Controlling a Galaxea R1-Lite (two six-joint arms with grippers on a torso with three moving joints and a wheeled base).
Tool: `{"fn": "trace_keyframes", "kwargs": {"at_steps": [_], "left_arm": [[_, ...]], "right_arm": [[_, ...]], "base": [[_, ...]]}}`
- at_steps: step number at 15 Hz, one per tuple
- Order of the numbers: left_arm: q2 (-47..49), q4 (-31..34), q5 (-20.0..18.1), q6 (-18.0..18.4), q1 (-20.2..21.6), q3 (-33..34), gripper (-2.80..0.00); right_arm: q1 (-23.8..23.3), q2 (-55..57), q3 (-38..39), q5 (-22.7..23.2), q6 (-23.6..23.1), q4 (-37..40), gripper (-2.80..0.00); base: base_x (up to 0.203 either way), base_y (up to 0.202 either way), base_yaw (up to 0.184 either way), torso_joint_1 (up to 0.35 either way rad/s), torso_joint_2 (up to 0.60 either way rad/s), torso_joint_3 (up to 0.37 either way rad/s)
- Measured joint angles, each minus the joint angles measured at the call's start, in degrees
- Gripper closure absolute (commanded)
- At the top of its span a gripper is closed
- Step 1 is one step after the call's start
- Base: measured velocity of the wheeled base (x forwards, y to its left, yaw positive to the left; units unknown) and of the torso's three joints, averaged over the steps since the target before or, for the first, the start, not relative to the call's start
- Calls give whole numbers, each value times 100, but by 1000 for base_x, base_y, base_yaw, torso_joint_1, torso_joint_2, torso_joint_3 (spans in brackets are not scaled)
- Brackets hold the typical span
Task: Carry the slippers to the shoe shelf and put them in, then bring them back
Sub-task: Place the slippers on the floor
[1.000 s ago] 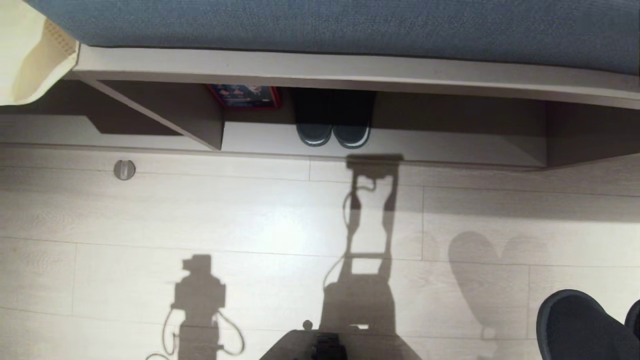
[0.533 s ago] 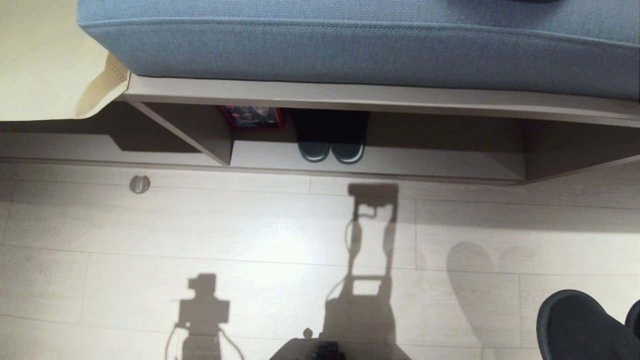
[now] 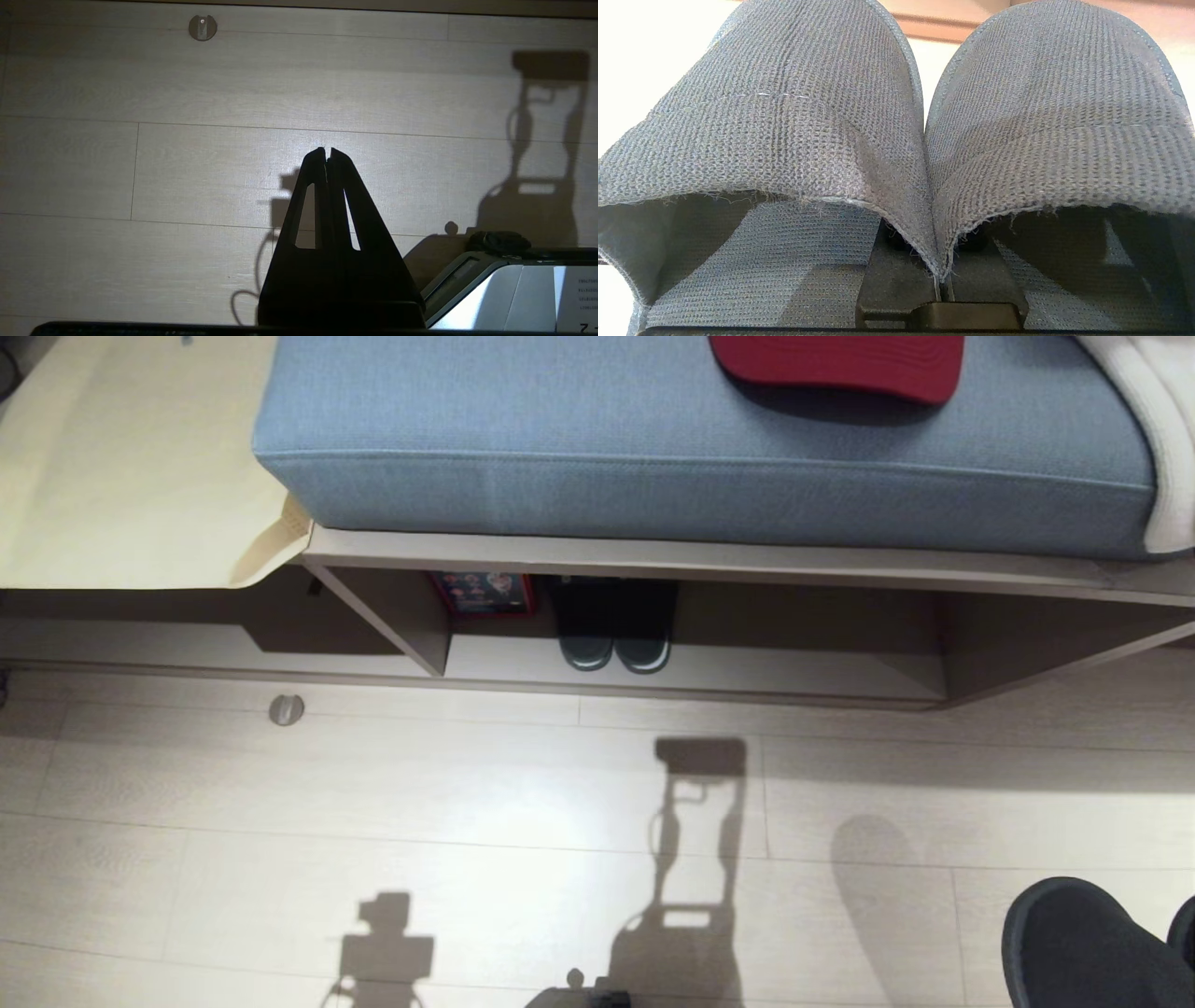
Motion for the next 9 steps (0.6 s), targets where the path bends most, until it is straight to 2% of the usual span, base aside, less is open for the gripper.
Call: {"fn": "trace_keyframes", "kwargs": {"at_steps": [9], "left_arm": [[0,-5,2,-10,0,0,0]], "right_arm": [[-1,5,0,2,-1,0,0]], "base": [[0,0,0,3,3,200]]}}
